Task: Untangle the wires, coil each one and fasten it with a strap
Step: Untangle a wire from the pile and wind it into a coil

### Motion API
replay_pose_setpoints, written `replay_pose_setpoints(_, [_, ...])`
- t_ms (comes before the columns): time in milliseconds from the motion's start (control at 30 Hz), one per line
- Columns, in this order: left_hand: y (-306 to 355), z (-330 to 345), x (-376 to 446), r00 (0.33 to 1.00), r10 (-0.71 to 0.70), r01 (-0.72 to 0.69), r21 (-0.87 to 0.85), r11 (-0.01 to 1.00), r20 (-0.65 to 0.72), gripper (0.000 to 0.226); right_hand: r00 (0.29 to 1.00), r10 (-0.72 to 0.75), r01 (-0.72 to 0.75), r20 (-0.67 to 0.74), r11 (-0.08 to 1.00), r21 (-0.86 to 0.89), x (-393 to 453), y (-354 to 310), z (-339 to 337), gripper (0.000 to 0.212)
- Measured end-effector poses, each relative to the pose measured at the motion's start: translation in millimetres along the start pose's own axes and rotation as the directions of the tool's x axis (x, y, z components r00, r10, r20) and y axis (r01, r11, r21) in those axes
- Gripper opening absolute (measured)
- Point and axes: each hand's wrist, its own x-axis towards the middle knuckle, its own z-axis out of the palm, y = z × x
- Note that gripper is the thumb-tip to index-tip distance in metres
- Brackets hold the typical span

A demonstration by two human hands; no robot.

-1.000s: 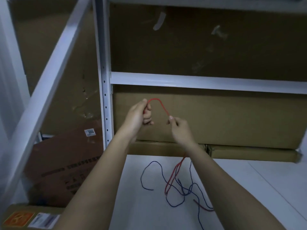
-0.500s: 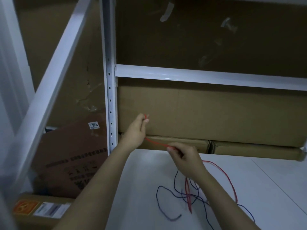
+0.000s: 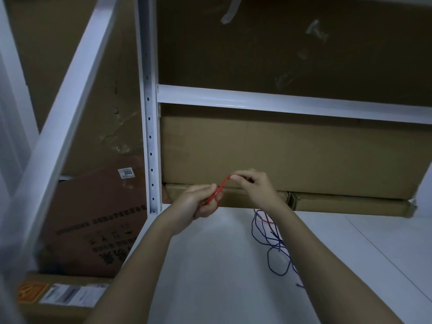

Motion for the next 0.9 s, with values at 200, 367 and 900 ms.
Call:
replay_pose_setpoints(200, [-8, 6, 1, 0.995, 0.075, -0.092, -0.283, 0.955, -0.071, 0.032, 0.979, 0.077, -0.085, 0.187, 0.996, 0.035, -30, 11, 28, 0.03])
replay_pose_setpoints(367, [-17, 5, 17, 0.937, 0.081, -0.243, -0.465, 0.851, -0.341, 0.026, 0.923, 0.219, -0.203, 0.316, 0.976, -0.083, -66, 33, 39, 0.019])
replay_pose_setpoints(900, [-83, 16, 23, 0.99, -0.121, 0.128, 0.807, 0.577, -0.07, 0.033, 0.952, 0.226, -0.184, 0.206, 0.962, -0.203, -89, 55, 9, 0.011])
